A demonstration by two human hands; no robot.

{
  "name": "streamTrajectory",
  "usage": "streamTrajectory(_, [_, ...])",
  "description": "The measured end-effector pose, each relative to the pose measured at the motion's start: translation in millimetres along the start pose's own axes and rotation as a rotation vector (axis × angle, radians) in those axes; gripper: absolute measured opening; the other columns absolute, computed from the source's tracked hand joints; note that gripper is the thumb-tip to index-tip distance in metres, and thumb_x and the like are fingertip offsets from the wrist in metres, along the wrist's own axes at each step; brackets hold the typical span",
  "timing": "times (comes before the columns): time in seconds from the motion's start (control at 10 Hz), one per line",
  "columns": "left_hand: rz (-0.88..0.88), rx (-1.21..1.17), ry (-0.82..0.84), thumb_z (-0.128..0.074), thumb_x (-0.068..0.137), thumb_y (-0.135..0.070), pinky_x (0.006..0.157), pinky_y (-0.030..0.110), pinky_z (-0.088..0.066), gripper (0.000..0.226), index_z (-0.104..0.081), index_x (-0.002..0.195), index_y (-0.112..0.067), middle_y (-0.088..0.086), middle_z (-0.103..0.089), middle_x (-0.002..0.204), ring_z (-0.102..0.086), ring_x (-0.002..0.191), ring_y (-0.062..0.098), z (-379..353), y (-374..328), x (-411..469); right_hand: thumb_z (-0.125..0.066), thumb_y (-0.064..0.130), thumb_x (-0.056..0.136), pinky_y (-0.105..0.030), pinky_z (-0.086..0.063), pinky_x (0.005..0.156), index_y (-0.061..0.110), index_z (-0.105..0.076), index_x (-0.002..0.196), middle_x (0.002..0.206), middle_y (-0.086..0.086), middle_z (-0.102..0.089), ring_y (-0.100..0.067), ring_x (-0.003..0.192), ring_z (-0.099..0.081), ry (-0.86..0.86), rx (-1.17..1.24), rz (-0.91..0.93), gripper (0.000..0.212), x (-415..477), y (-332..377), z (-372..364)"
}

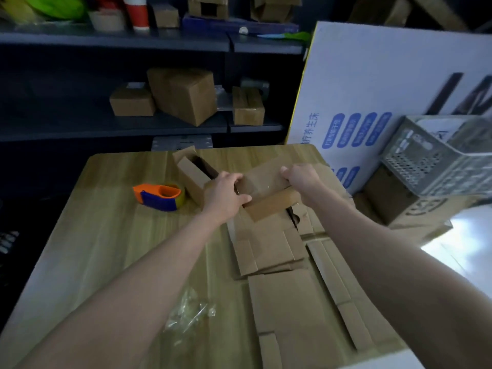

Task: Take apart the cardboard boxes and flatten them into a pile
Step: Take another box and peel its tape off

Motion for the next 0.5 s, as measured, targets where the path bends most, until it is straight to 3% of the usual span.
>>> streamTrajectory(0.1, [-0.001,0.005,0.064,-0.073,0.081,-0.023,0.105,0.034,-0.037,0.066,-0.043,0.139,-0.010,0.007,-0.039,0.133,-0.047,0.119,0.023,-8.8,6.8,-15.9,-0.054,0.011,0.093,-0.024,-0.046,0.069,0.001,-0.054,0.125,0.123,-0.016,-0.061,-0.011,0.077,-0.055,-0.068,0.064,-0.038,0.034,-17.5,-25.6,-4.0])
streamTrajectory(0.2, [-0.034,0.061,0.146,-0.075,0.079,-0.026,0.103,0.034,-0.038,0.065,-0.047,0.136,-0.009,0.006,-0.041,0.132,-0.047,0.119,0.024,-16.9,13.4,-29.5,-0.058,0.012,0.092,-0.023,-0.047,0.078,0.004,-0.039,0.136,0.126,-0.012,-0.058,-0.018,0.102,-0.060,-0.046,-0.544,0.103,0.048,-32.6,-46.8,-10.2])
streamTrajectory(0.3, [-0.072,0.125,0.218,-0.074,0.080,-0.028,0.101,0.032,-0.037,0.060,-0.051,0.133,-0.009,0.007,-0.045,0.131,-0.047,0.119,0.024,-27.6,18.5,-42.8,-0.053,0.014,0.096,-0.010,-0.043,0.051,-0.002,-0.051,0.131,0.130,-0.018,-0.057,-0.015,0.093,-0.062,-0.061,-0.040,-0.065,0.039,-53.9,-74.9,-14.8])
streamTrajectory(0.4, [-0.090,0.151,0.271,-0.072,0.082,-0.027,0.096,0.031,-0.042,0.052,-0.056,0.128,-0.009,0.007,-0.050,0.126,-0.053,0.110,0.024,-39.5,21.0,-55.4,-0.050,0.013,0.097,-0.011,-0.041,0.049,-0.004,-0.054,0.127,0.131,-0.019,-0.056,-0.016,0.081,-0.059,-0.073,-0.003,-0.099,0.035,-60.9,-95.5,-19.5])
streamTrajectory(0.5, [-0.096,0.185,0.316,-0.072,0.082,-0.027,0.095,0.032,-0.045,0.049,-0.058,0.126,-0.009,0.006,-0.054,0.124,-0.055,0.109,0.023,-51.0,21.7,-63.8,-0.051,0.011,0.096,-0.018,-0.045,0.062,-0.005,-0.053,0.128,0.123,-0.017,-0.061,-0.011,0.070,-0.051,-0.053,0.072,-0.126,0.035,-64.4,-115.7,-20.7])
Point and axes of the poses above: each hand's wrist, its own x-axis towards the middle knuckle, its own z-axis out of the back of the hand, y = z × x, the point moved 4 cm from there along x, towards the middle knuckle
